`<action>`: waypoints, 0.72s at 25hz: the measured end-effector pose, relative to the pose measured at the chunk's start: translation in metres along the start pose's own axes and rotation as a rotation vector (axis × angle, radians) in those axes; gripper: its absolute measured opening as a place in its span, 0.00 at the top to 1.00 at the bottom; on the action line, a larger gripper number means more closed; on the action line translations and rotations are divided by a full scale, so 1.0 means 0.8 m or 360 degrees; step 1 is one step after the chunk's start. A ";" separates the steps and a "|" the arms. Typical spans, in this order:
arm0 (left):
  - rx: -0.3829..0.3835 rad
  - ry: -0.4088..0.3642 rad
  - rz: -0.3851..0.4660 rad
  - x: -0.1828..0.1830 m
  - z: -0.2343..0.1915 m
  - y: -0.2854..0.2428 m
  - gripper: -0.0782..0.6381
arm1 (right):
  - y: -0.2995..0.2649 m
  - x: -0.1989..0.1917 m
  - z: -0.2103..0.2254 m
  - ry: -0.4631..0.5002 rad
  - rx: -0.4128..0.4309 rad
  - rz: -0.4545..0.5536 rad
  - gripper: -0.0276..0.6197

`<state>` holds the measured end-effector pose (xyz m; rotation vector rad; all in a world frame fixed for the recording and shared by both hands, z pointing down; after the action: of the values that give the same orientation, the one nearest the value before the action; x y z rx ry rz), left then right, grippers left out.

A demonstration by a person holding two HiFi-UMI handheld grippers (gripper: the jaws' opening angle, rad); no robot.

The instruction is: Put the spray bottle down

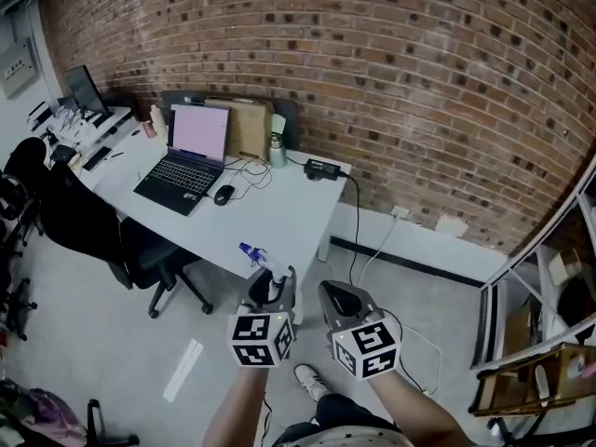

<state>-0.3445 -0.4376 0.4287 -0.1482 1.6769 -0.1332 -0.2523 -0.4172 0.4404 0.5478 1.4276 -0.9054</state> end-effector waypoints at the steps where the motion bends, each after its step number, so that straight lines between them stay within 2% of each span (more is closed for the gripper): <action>1: 0.0008 0.0005 0.0004 0.003 -0.009 -0.012 0.70 | -0.016 0.005 0.005 0.0001 0.0008 0.0004 0.96; 5: 0.0051 0.0040 0.0030 0.019 -0.044 -0.059 0.70 | -0.074 0.024 0.026 0.0034 0.0027 0.0018 0.96; 9: 0.0063 0.0017 0.0081 0.031 -0.069 -0.106 0.70 | -0.120 0.040 0.050 0.0044 0.0014 0.0038 0.96; 14: 0.0056 -0.0053 0.0124 0.032 -0.078 -0.152 0.70 | -0.152 0.036 0.071 0.0025 0.0008 0.0010 0.96; 18: 0.0069 -0.0038 0.0156 0.032 -0.083 -0.170 0.70 | -0.163 0.020 0.080 0.0006 0.0001 -0.0030 0.96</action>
<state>-0.4104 -0.5760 0.4345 -0.0351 1.6530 -0.0937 -0.3196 -0.5456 0.4564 0.5376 1.4381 -0.9204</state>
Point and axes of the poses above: the fingertips, and each gripper's own axes: y backward along the fingers, z to its right, x out of its top, the point moved 1 cm from there along y, backward along the fingers, and after that the axes turned 11 degrees about x, right-handed, at the moved point
